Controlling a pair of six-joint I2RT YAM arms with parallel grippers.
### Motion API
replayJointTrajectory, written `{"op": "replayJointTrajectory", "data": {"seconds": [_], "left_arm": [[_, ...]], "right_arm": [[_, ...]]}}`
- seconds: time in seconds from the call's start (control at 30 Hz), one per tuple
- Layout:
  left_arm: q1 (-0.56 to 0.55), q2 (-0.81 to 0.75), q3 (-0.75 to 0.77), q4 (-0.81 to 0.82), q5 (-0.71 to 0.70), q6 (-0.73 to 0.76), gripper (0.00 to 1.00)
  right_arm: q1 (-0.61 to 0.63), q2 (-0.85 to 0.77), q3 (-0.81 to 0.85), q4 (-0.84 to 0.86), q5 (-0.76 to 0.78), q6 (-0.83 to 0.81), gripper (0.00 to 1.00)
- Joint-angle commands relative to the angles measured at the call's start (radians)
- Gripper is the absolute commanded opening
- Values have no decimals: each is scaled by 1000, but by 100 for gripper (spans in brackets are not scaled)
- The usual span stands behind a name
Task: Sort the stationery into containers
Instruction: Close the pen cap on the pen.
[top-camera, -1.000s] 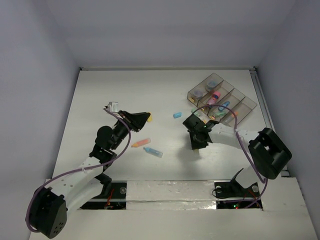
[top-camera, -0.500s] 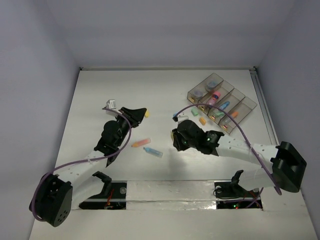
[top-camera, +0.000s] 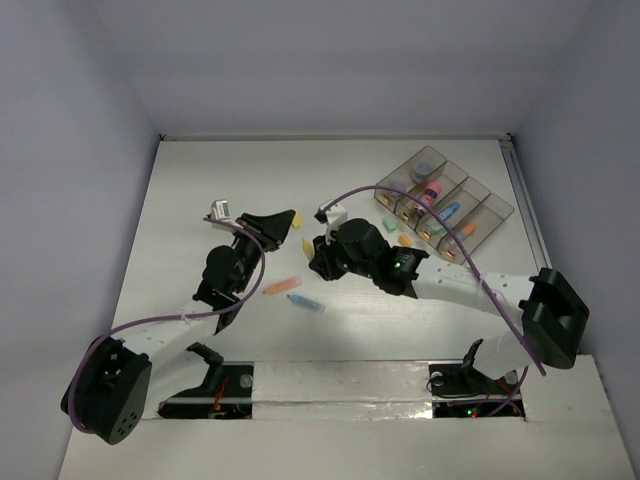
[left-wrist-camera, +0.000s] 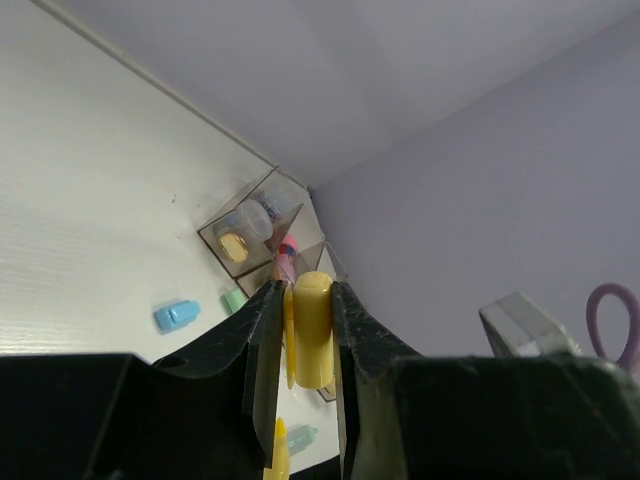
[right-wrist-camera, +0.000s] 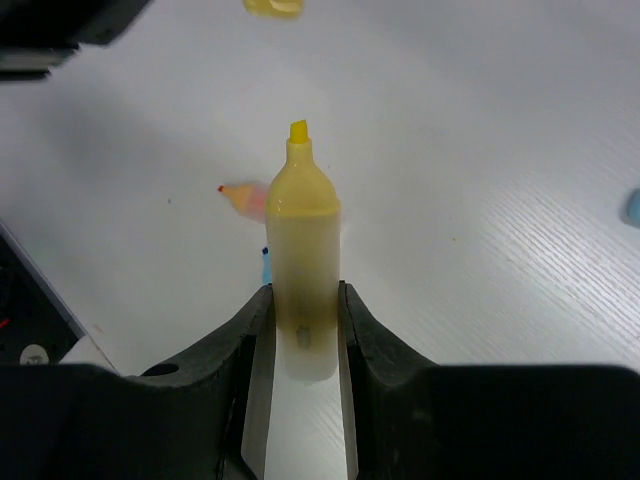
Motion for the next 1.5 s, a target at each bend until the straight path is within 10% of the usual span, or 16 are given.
{"op": "replayJointTrajectory", "data": {"seconds": [0.0,1.47], "left_arm": [[-20,-14,-29,120,11,53,0],[-66,26,-109,255,-6,97,0]], "right_arm": [[7,19,89,36,-65,-32,0],[7,-24,99,-37,-54,2,0]]}}
